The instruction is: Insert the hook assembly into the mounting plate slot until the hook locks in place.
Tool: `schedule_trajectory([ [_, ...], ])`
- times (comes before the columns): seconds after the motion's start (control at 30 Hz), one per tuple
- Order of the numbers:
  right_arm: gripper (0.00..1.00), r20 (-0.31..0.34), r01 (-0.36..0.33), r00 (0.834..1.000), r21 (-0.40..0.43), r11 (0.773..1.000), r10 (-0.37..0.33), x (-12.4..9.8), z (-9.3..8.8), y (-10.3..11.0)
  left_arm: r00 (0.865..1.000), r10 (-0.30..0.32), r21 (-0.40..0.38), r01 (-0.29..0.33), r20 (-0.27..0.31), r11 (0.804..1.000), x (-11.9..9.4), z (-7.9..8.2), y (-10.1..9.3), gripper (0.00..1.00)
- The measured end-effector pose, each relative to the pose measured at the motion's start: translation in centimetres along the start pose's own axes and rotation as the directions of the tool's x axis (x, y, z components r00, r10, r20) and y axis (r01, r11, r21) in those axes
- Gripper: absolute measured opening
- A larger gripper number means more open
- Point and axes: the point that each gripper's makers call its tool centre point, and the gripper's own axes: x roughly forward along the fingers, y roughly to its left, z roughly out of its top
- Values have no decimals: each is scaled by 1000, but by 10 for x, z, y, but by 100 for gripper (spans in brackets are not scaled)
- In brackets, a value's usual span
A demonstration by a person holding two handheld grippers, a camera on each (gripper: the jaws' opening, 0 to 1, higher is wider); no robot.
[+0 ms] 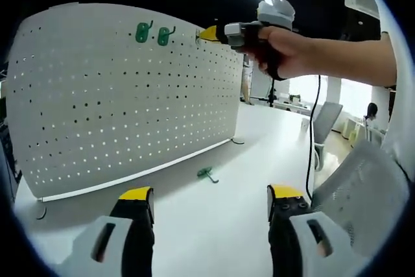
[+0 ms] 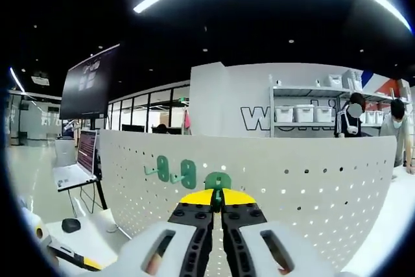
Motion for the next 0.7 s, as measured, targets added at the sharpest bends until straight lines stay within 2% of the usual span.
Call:
schedule_trajectory([
  [0.17, 0, 5, 24, 1000, 3, 1000, -24, 6, 1, -5, 1000, 0, 5, 0, -8, 1000, 0, -3, 0, 73],
  [0.7, 1, 24, 35, 999, -36, 999, -34, 27, 4, -4, 1000, 14, 2, -14, -22, 1000, -3, -8, 3, 71],
])
